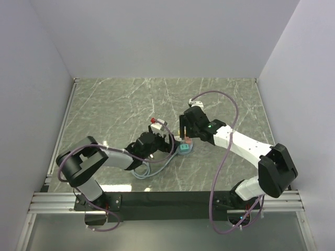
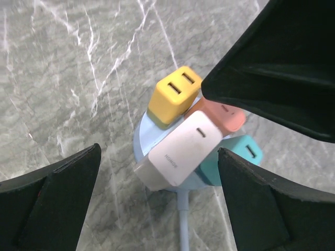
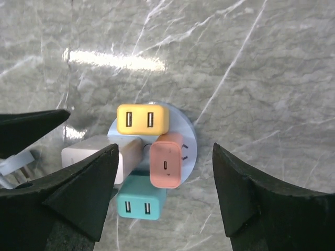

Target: Insert the plug

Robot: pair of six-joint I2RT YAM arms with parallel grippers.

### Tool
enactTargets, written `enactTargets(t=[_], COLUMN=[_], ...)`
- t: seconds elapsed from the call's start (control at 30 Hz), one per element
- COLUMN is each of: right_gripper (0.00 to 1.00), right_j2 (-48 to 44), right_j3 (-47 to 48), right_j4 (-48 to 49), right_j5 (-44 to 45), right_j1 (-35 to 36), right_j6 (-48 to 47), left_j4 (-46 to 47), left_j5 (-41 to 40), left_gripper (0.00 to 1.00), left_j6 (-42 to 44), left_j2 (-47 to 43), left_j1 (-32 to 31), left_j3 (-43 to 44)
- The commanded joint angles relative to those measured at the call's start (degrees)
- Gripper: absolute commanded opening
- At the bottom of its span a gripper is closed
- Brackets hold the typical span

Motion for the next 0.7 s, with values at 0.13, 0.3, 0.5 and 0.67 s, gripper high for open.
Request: enactTargets(t=[0.13,0.3,0.5,0.67], right_gripper=[0.79,0.79,0.81,0.84], right_j2=[-7.4,-13.8,-21.9,-25.3], right_j3=[-3.8,-8.0,-12.6,-14.8], right_j4=[3.9,7.1,13.4,18.7], right_j5=[4.7,3.8,3.0,1.1], right_j1=[-2.8,-9.2,-18.2,-25.0], right_j6=[-0.5,-1.5,-2.8,-4.4], left_j4=[-6.4,-11.0,-14.9,-18.8], left_j5=[-2.9,-7.9,-6.8,-6.0], left_gripper=[0.99,0.99,1.00,0.99], left_j6=[1.5,3.0,0.2,-2.4], left_j2=[-8.6,-14.7,-16.6,-16.4], left_j1=[0.0,0.7,11.7,22.5], left_j3=[0.1,0.0,3.8,8.7])
